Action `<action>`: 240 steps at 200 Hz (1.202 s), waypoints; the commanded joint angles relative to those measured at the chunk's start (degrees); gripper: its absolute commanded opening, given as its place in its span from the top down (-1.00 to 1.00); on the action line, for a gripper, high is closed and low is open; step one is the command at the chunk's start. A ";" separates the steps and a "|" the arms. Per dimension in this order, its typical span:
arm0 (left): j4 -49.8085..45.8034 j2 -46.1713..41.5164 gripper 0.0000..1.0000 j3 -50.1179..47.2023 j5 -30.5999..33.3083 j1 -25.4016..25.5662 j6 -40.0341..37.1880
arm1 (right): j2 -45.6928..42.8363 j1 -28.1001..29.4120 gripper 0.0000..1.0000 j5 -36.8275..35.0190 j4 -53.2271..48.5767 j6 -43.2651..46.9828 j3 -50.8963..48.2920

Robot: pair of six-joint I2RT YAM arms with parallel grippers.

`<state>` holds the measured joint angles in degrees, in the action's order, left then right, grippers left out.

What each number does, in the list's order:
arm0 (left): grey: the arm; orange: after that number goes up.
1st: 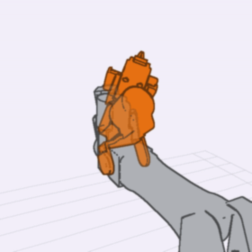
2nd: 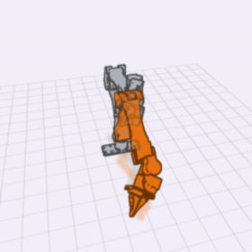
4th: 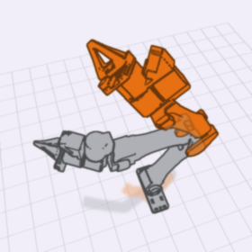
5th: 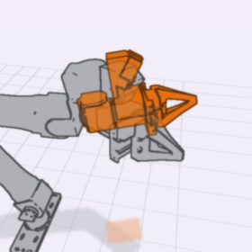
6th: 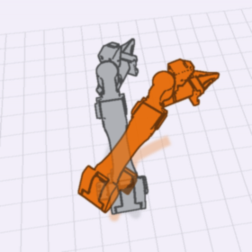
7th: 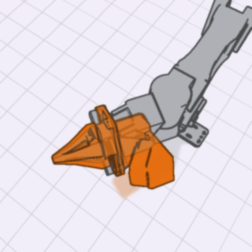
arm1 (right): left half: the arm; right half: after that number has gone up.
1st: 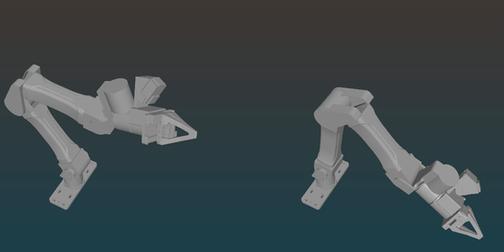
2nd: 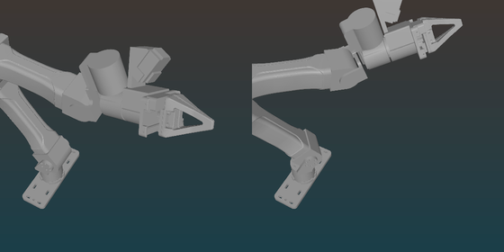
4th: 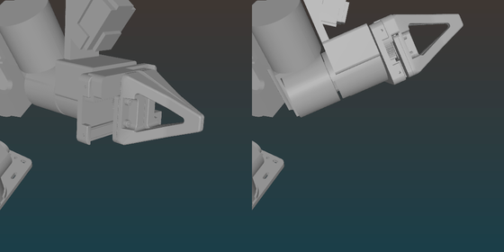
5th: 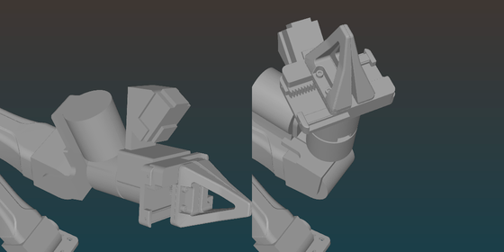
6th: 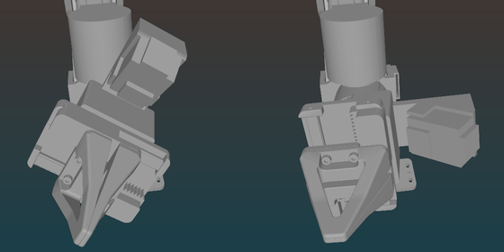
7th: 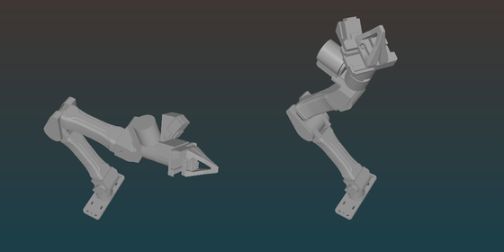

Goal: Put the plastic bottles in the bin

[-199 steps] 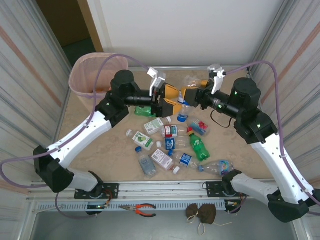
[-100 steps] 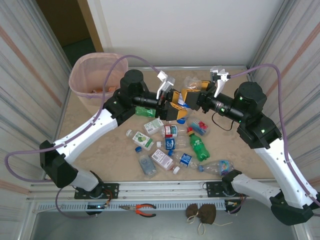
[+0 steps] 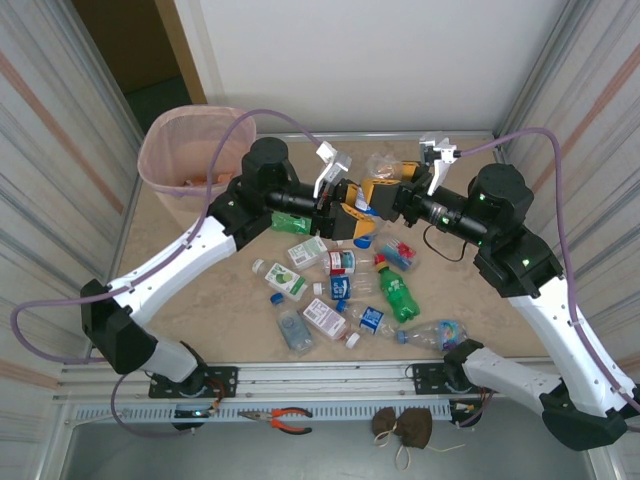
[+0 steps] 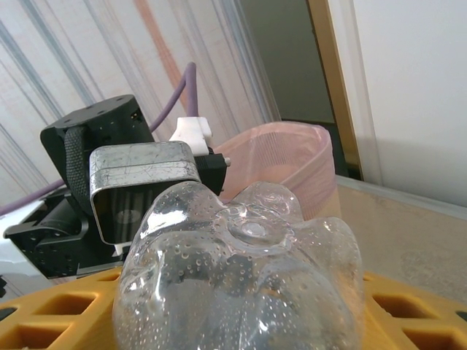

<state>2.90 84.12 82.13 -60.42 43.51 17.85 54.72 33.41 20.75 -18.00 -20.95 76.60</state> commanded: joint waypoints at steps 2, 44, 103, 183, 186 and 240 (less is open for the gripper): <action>-1.34 -0.87 -0.13 1.92 0.48 0.27 -3.25 | -0.05 0.52 -0.24 -2.71 -0.06 -0.40 1.59; -2.69 -3.95 -0.06 0.93 3.97 -2.55 -3.34 | -0.44 0.51 -0.64 -8.80 -4.64 0.39 4.67; -9.76 -10.18 -0.01 0.06 17.23 -10.56 -1.09 | -3.51 -0.10 -0.79 -17.59 -8.52 2.10 6.77; -27.01 -13.02 0.31 3.67 64.79 -18.55 17.85 | -3.32 -2.27 -0.80 -17.84 -10.21 1.70 8.00; -28.60 -12.79 0.33 4.27 67.44 -18.56 19.59 | -3.36 -2.36 -0.80 -17.79 -10.21 1.70 7.99; -57.51 -2.02 0.33 22.78 80.56 -24.16 43.19 | -2.21 -4.77 -0.80 -15.85 -10.61 1.35 9.01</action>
<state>-39.94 78.61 98.35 10.70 21.71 47.51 52.27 29.78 4.12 -28.47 -20.12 83.40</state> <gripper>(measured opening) 0.524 0.901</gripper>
